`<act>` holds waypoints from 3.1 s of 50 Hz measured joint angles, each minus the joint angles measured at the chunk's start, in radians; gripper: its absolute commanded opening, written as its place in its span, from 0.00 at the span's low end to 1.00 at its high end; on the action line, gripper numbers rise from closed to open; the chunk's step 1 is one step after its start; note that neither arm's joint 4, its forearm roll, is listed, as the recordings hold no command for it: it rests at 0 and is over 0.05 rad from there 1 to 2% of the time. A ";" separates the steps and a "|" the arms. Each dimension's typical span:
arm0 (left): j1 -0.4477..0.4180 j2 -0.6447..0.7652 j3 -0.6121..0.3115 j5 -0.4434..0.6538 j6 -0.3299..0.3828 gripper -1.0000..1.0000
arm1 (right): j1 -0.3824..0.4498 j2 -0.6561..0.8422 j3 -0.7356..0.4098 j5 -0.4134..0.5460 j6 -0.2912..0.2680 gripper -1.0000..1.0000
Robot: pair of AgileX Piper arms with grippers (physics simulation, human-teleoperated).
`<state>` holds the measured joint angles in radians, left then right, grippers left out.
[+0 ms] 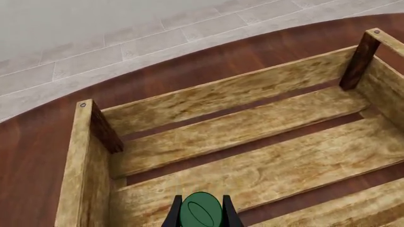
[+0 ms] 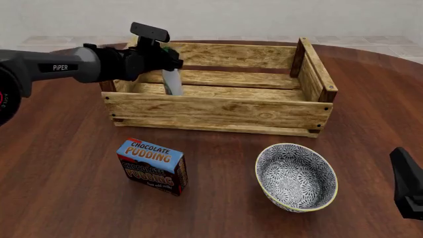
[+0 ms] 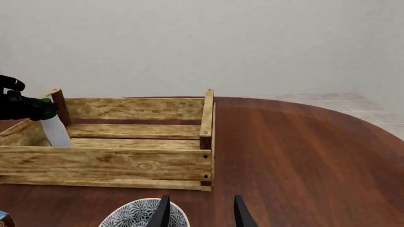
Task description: Pick up the salad dressing and put it in the tray.
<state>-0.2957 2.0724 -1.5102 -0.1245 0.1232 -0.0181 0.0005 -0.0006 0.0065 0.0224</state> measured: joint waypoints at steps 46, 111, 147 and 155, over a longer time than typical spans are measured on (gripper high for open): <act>0.012 0.091 -0.035 -0.029 -0.016 0.00 | 0.005 0.000 0.000 0.001 -0.001 1.00; 0.013 0.007 -0.006 0.007 0.008 1.00 | 0.007 0.000 0.000 -0.001 -0.009 1.00; -0.002 -0.208 0.073 0.038 0.033 1.00 | 0.010 0.000 0.000 -0.005 -0.023 1.00; -0.008 -0.310 0.141 0.020 0.044 1.00 | 0.011 0.000 0.000 -0.007 -0.023 1.00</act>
<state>-0.3037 1.7622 -1.3692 -0.1048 0.1673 -0.0070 0.0004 -0.0008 -0.0001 -0.0011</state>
